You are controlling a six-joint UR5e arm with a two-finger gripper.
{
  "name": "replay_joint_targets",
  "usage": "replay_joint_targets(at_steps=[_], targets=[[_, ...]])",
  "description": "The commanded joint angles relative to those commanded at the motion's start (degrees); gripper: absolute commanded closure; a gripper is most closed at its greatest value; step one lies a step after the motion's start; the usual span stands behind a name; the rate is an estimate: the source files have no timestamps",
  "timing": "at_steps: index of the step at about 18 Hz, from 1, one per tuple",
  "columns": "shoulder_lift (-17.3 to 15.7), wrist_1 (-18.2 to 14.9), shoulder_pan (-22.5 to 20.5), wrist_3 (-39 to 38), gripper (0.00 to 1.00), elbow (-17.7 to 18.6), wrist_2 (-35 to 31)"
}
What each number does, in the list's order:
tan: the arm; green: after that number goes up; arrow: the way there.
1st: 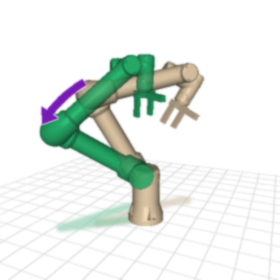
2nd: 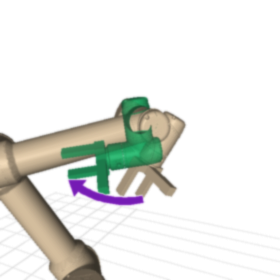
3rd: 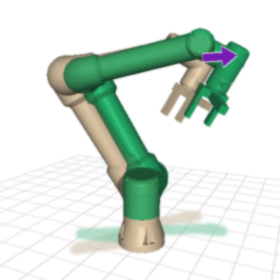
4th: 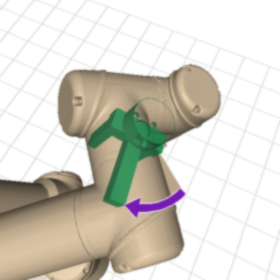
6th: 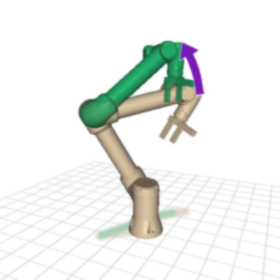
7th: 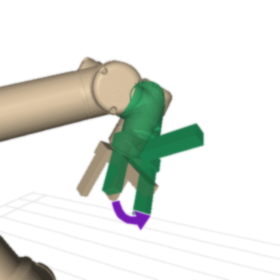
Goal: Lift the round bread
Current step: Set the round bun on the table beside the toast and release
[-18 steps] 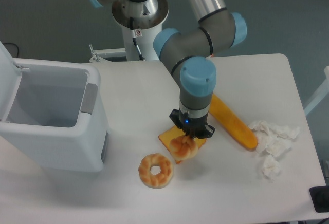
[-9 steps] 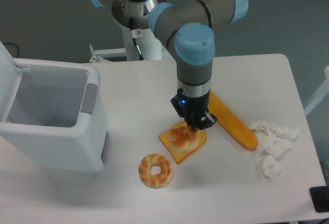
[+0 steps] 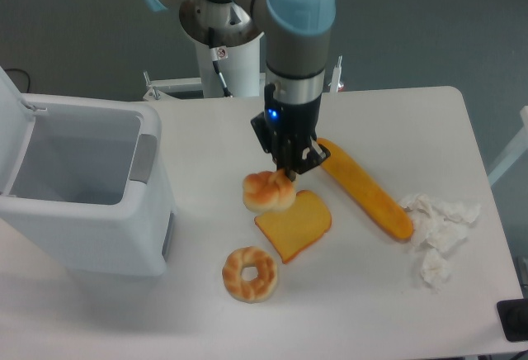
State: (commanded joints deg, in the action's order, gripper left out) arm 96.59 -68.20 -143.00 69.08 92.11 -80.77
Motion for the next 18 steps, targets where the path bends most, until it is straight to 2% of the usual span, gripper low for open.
replay_joint_targets(at_steps=[18], targets=[[-0.26,-0.18,-0.70,-0.44,0.78,-0.61,1.58]])
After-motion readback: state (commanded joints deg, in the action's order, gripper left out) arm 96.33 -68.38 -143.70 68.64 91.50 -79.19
